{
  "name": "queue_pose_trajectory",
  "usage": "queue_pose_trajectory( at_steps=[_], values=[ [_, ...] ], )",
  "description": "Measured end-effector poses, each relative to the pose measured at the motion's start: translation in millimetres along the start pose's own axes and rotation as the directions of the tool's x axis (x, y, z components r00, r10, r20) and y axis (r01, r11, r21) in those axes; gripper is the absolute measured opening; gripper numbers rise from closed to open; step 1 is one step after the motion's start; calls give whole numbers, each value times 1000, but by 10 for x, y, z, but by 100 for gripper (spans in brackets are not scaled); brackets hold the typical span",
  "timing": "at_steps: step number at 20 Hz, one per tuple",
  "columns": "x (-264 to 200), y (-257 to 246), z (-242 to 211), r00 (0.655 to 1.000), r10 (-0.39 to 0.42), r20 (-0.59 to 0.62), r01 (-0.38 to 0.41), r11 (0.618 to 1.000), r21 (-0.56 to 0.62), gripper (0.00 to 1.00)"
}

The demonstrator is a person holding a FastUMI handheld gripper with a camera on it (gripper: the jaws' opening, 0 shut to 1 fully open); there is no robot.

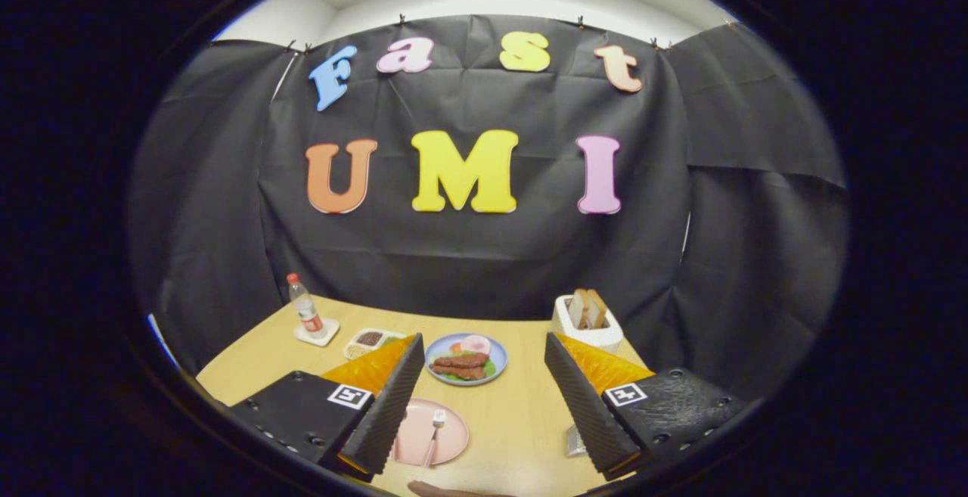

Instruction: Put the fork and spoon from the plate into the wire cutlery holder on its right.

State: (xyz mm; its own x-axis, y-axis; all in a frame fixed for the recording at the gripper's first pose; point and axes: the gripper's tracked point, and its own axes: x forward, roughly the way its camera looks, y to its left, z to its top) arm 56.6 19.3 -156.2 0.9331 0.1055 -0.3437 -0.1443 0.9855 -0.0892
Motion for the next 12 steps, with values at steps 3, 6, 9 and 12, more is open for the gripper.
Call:
queue_pose_trajectory(
  at_steps=[3, 6, 9, 12],
  values=[
    [235, 196, -537, 994, 10, -107, -15, 999, -41, 96],
    [449, 308, -1075, 974, 2, -224, -19, 997, -74, 96],
    [623, 421, -1568, 942, -4, -336, -23, 997, -79, 96],
    [727, 452, -1895, 907, -15, -421, -16, 997, -71, 96]
  ],
)
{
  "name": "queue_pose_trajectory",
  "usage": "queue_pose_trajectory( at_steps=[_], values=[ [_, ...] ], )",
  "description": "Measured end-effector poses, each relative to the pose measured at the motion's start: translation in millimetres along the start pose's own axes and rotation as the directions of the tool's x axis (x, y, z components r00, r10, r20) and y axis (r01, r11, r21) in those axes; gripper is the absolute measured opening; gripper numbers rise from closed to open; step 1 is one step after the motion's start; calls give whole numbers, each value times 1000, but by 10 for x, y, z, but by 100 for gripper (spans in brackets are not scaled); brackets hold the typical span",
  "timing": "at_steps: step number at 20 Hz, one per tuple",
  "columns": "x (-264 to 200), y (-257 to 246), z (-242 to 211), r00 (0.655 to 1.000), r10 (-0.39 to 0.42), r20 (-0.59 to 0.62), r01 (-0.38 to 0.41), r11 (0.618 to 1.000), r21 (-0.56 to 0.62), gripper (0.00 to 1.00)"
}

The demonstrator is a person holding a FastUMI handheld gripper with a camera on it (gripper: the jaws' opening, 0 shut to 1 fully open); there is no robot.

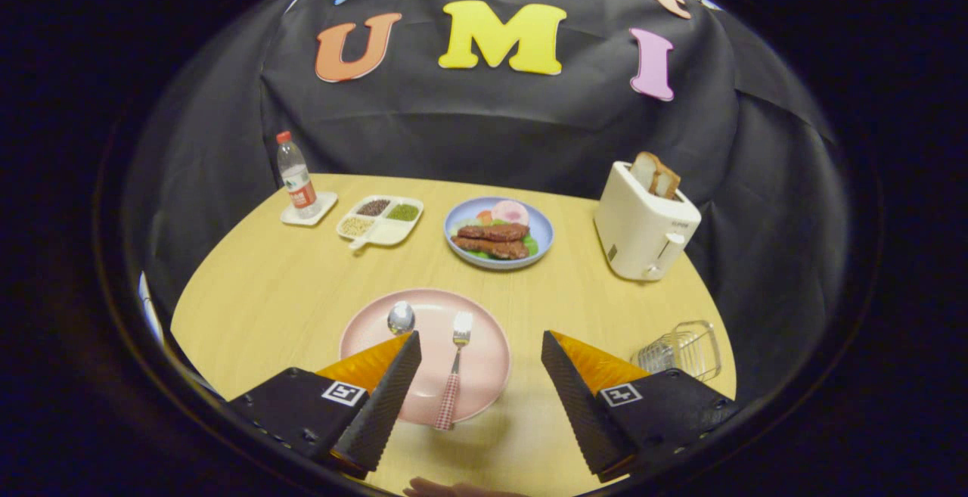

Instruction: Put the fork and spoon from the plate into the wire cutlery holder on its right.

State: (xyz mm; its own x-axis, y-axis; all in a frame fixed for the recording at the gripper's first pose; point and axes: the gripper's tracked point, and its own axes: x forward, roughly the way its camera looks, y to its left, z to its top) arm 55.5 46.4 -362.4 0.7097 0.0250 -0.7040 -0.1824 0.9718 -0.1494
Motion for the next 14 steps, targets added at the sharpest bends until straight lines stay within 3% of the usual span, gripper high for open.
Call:
queue_pose_trajectory(
  at_steps=[4, 6, 9, 14],
  values=[
    [270, 183, -325, 995, 18, -100, -21, 999, -28, 94],
    [374, 204, -408, 990, 8, -139, -13, 999, -34, 87],
    [584, 255, -533, 983, 6, -186, -11, 1000, -26, 63],
    [755, 351, -642, 969, 29, -245, -27, 1000, 12, 47]
  ],
)
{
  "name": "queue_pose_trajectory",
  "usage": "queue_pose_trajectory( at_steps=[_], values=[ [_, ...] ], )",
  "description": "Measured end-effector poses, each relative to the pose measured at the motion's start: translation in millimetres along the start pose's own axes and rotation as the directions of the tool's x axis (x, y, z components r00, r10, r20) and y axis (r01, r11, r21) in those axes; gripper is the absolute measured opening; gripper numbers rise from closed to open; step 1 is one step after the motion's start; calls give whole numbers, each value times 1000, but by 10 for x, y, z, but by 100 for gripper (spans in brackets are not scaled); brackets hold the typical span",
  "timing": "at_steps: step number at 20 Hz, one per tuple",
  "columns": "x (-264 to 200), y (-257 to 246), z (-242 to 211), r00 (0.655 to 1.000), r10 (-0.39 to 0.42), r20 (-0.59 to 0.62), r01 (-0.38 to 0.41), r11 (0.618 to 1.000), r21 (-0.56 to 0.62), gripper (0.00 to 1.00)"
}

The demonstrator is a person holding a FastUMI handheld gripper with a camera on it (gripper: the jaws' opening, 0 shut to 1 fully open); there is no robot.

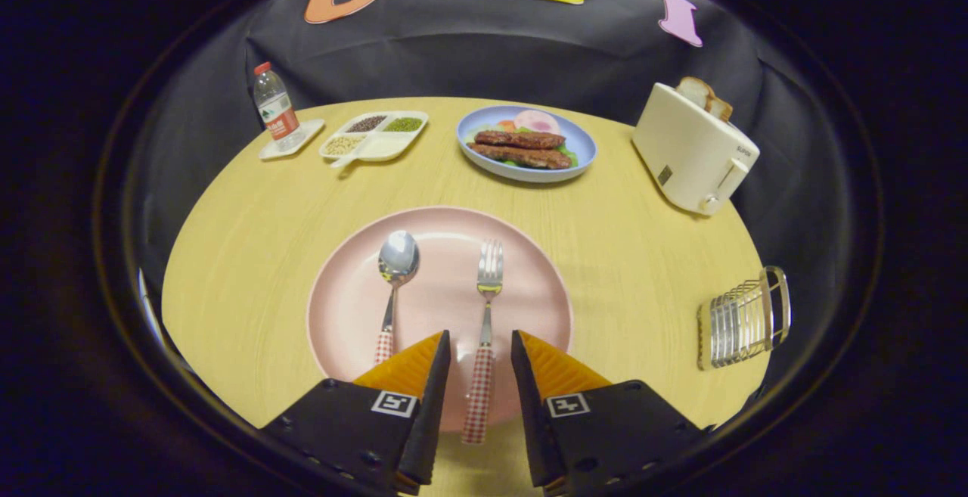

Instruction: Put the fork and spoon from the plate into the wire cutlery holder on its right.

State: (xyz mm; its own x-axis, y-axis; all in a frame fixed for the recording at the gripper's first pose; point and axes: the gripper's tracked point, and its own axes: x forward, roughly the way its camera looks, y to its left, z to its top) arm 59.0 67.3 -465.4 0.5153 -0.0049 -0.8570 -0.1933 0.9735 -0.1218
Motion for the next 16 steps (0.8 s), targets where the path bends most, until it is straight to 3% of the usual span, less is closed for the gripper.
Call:
queue_pose_trajectory(
  at_steps=[2, 3, 5, 7, 9, 16],
  values=[
    [51, -49, -28, 999, -32, -13, 32, 999, 5, 38],
    [48, -25, -47, 999, -23, -28, 23, 1000, 16, 19],
    [79, -10, -68, 999, -17, -35, 18, 1000, 23, 13],
    [99, -15, -110, 999, -17, -48, 18, 1000, 23, 14],
    [116, -12, -100, 999, -9, -45, 10, 1000, 17, 1],
    [-305, -49, 64, 1000, 29, -2, -29, 1000, -4, 1]
  ],
)
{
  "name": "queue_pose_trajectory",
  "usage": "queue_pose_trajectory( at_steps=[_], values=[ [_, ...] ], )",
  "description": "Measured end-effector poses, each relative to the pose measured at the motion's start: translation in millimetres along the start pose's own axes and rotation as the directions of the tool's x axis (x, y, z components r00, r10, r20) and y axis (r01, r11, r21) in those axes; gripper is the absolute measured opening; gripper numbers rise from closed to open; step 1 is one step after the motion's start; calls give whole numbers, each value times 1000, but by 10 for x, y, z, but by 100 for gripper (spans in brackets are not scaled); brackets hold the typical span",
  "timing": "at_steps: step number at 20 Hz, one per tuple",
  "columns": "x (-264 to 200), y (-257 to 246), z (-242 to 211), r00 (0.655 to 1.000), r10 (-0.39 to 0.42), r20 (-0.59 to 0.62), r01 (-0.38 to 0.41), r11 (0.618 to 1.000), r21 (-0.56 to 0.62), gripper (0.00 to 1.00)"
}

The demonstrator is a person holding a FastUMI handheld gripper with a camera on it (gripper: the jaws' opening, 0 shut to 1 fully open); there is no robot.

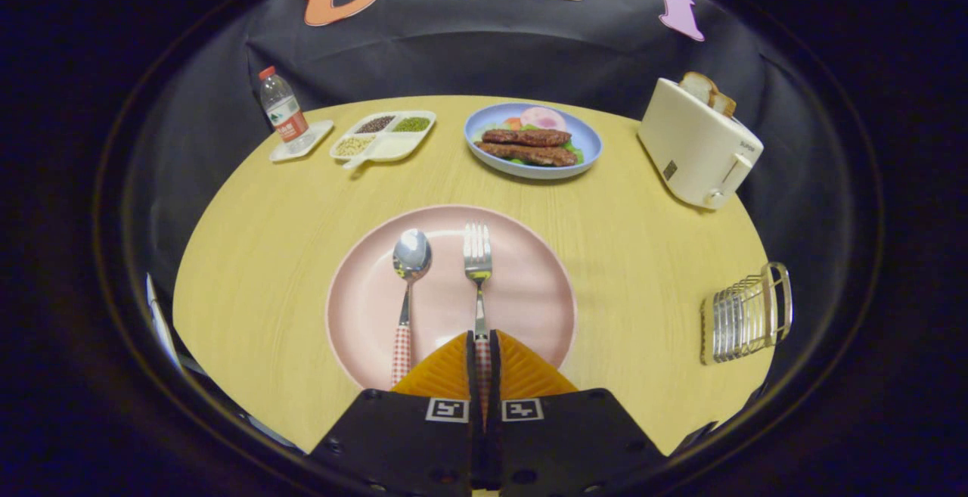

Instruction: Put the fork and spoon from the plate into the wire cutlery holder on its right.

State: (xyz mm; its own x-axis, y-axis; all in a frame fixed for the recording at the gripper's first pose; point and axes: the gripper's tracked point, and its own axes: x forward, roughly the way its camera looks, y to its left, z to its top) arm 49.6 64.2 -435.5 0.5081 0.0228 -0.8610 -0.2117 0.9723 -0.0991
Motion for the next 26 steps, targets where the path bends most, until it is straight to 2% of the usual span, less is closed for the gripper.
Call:
queue_pose_trajectory(
  at_steps=[5, 7, 15, 18, 21, 24, 26],
  values=[
    [-568, -286, 209, 1000, 4, 19, -4, 1000, -9, 1],
    [-804, -543, 323, 999, -28, 35, 28, 999, -16, 1],
    [-1590, -1593, 571, 998, -62, 32, 61, 998, 15, 1],
    [-1740, -1928, 507, 998, -63, 11, 63, 998, 17, 1],
    [-1799, -2189, 336, 997, -44, -59, 47, 998, 51, 1],
    [-1755, -2499, 215, 993, -65, -94, 68, 997, 34, 1],
    [-1699, -2594, 78, 987, -43, -155, 51, 998, 44, 1]
  ],
)
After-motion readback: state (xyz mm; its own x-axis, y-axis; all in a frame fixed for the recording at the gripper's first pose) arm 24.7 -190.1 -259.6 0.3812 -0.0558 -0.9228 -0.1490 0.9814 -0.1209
